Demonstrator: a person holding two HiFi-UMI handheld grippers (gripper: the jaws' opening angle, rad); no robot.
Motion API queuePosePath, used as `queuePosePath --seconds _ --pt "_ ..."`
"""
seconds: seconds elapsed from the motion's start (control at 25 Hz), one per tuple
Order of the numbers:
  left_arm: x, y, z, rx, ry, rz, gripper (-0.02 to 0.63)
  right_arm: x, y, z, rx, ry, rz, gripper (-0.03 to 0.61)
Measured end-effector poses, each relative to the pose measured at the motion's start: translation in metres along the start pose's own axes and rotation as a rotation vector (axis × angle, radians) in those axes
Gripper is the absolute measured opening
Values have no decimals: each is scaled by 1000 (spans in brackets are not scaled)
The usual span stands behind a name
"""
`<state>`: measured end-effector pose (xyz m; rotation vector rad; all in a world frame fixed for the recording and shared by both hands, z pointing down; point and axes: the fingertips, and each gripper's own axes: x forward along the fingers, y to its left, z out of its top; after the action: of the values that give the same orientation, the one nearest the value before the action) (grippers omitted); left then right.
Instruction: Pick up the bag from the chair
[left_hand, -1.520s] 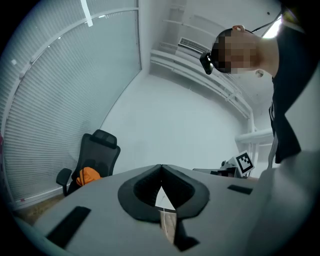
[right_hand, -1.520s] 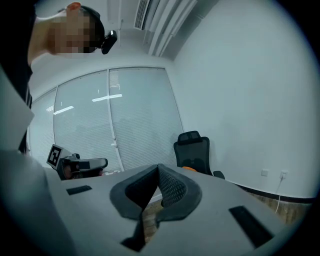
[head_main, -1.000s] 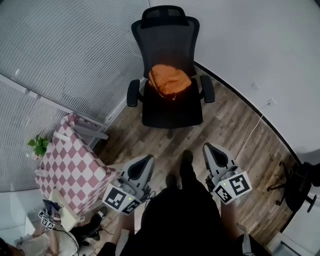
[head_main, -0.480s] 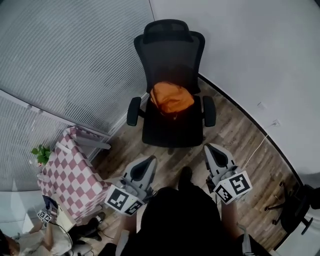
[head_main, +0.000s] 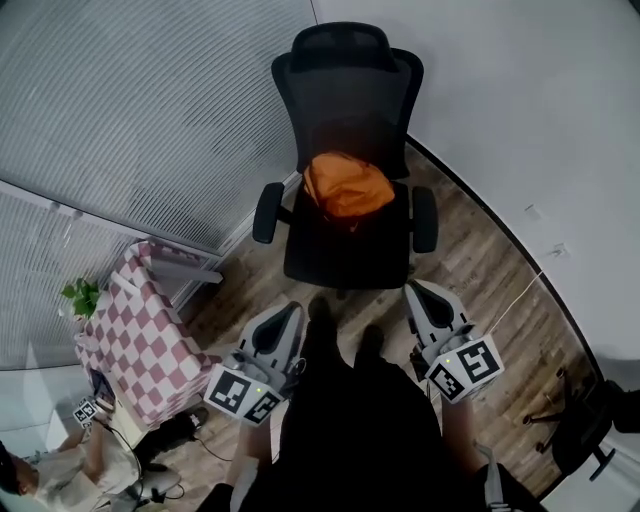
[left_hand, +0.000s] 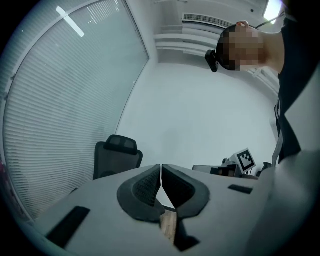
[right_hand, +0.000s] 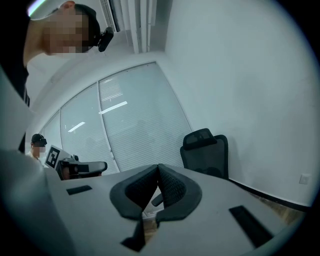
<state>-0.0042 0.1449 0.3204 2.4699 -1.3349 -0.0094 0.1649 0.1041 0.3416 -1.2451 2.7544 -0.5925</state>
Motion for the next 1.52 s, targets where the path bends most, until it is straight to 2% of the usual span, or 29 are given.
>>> queuePosePath --seconds 0.12,0.24,0.64,0.84,1.16,1.32,1.52 --pt "8 14 -7 -22 27 4 34 8 -3 -3 -1 19 -2 18" --pt "23 34 -6 -25 30 -15 34 22 -15 -2 4 12 -42 18" --pt "106 121 41 25 43 -141 34 107 -37 34 -10 -28 -150 18" --pt "141 185 53 11 64 -164 35 165 -37 47 -27 -16 -171 18" --pt "191 285 46 -44 142 -206 35 244 -33 38 -6 43 -224 18" --pt "222 329 29 -80 185 -227 35 276 -27 30 3 79 -243 18" --pt "260 367 3 -49 264 -273 35 296 -29 12 30 142 -289 18"
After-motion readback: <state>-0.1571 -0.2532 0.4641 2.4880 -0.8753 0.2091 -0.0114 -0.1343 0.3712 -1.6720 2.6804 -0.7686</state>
